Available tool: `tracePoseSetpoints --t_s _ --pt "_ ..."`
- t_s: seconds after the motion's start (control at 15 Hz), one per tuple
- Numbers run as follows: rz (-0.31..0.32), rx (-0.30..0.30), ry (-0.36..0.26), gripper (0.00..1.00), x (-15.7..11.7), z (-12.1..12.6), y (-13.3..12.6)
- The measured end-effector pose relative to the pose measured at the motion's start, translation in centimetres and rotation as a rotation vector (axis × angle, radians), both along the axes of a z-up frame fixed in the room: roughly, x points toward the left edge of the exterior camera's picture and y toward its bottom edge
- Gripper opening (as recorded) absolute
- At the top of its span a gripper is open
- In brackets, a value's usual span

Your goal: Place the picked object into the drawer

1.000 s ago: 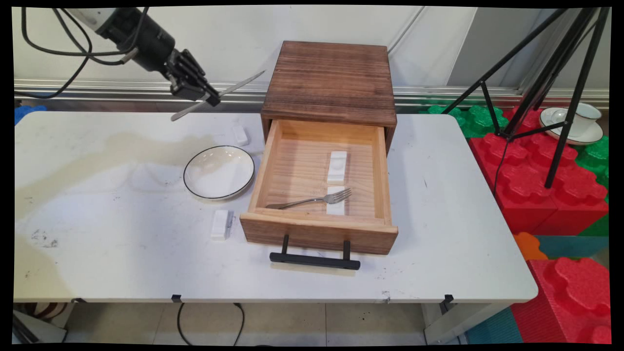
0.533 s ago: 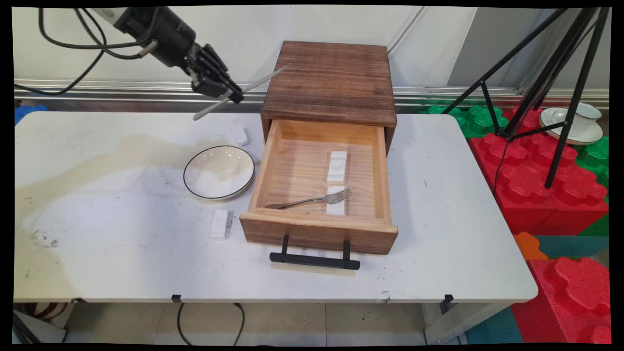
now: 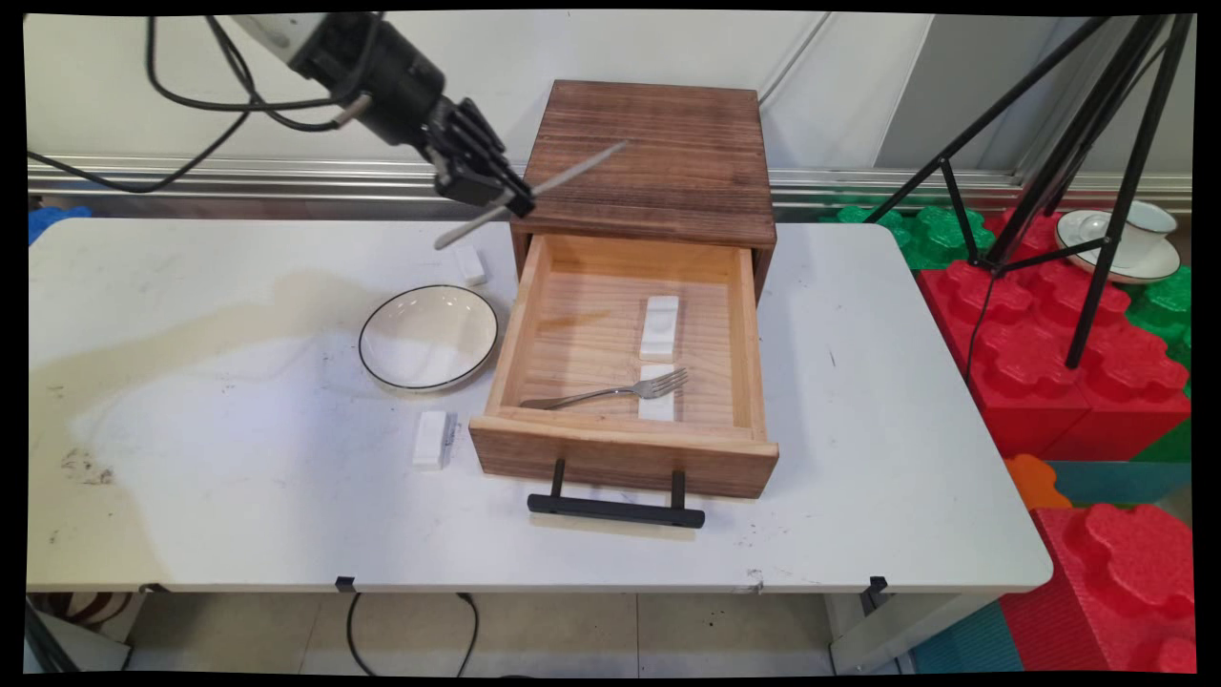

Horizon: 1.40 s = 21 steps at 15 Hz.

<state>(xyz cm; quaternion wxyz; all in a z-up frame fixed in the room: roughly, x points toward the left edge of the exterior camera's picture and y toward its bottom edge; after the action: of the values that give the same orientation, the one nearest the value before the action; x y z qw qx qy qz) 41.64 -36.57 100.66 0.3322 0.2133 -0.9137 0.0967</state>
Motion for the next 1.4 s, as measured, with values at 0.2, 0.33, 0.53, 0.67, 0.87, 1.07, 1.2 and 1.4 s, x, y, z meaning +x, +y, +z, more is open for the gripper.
tracePoseSetpoints --t_s 0.2,0.33,0.53,0.67,0.87,1.07,1.2,1.4 --pt "-0.012 0.0 0.003 0.0 -2.0 -0.7 -0.6" --pt "-0.016 0.0 0.002 0.0 -3.6 -1.4 -1.4" --pt "-0.024 -0.002 -0.009 0.0 -5.9 -2.6 -2.6" --pt "-0.031 -0.002 -0.019 0.0 -6.9 -3.4 -3.2" --pt "-0.04 0.003 -0.036 0.0 -8.4 -4.8 -4.2" --pt "-0.039 0.01 -0.05 0.0 -9.4 -6.2 -5.0" --pt "-0.037 0.017 -0.059 0.0 -10.0 -7.2 -5.6" --pt "-0.038 0.027 -0.077 0.0 -10.8 -8.8 -6.4"
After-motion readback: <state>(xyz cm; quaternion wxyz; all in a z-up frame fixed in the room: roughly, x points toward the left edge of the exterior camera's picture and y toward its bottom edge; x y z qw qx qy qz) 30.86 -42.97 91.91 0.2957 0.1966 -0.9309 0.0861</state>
